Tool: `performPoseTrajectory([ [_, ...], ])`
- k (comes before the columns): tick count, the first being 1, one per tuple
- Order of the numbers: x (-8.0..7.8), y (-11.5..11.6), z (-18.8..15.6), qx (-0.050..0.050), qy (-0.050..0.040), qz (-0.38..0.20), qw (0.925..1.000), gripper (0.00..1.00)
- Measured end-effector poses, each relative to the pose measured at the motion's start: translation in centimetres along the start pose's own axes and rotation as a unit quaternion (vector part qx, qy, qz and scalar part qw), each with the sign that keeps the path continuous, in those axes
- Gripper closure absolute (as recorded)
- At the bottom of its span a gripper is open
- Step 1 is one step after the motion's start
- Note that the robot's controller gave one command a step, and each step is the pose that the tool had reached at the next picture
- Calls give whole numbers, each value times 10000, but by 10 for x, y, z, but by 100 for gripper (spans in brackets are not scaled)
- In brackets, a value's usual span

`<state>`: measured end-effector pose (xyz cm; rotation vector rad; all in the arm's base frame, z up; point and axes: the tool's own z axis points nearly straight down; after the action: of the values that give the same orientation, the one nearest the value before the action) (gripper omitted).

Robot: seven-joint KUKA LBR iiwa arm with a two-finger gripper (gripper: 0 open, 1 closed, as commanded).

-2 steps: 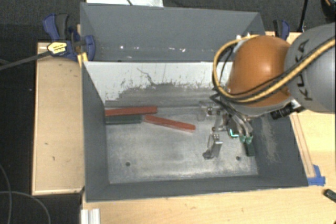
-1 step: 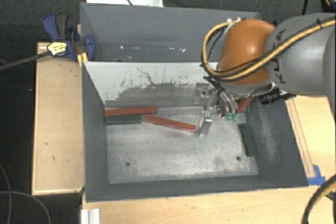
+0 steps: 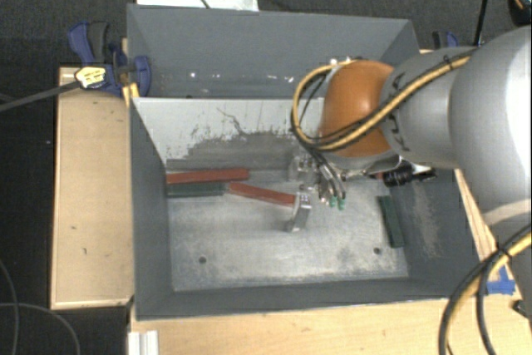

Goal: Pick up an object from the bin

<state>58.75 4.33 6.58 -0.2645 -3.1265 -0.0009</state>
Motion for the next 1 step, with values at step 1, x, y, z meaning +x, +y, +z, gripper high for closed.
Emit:
performPoseTrajectory([
  [1,-2,0,-5,-7,-33,7,10000,100],
])
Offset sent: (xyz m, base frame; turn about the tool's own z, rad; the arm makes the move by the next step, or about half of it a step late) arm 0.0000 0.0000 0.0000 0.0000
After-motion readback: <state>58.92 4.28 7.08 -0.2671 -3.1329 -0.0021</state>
